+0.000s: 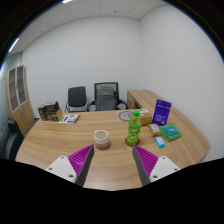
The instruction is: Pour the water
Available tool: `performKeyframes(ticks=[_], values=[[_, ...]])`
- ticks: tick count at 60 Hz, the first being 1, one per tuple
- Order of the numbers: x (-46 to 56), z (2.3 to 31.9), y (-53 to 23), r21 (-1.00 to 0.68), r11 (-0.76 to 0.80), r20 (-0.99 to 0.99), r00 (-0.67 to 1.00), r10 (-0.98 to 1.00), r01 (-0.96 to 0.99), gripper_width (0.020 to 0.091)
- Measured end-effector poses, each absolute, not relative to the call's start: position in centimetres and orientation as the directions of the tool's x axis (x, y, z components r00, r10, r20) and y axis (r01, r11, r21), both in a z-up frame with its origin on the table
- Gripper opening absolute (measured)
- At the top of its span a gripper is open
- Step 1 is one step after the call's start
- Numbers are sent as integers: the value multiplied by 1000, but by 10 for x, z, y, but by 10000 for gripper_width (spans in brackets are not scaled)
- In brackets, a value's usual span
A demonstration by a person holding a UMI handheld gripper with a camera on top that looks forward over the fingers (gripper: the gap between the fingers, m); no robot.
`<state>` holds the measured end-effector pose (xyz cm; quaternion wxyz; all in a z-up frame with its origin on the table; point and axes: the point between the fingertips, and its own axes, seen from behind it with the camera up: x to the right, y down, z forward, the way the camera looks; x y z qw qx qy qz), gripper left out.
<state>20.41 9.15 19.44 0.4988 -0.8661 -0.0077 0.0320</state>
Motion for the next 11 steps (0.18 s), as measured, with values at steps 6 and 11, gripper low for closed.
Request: performKeyframes(ticks=[6,11], values=[[199,202,84,-867,-498,-40,997,63,-3,782],[194,207,79,-872,-490,-30,997,78,12,778]])
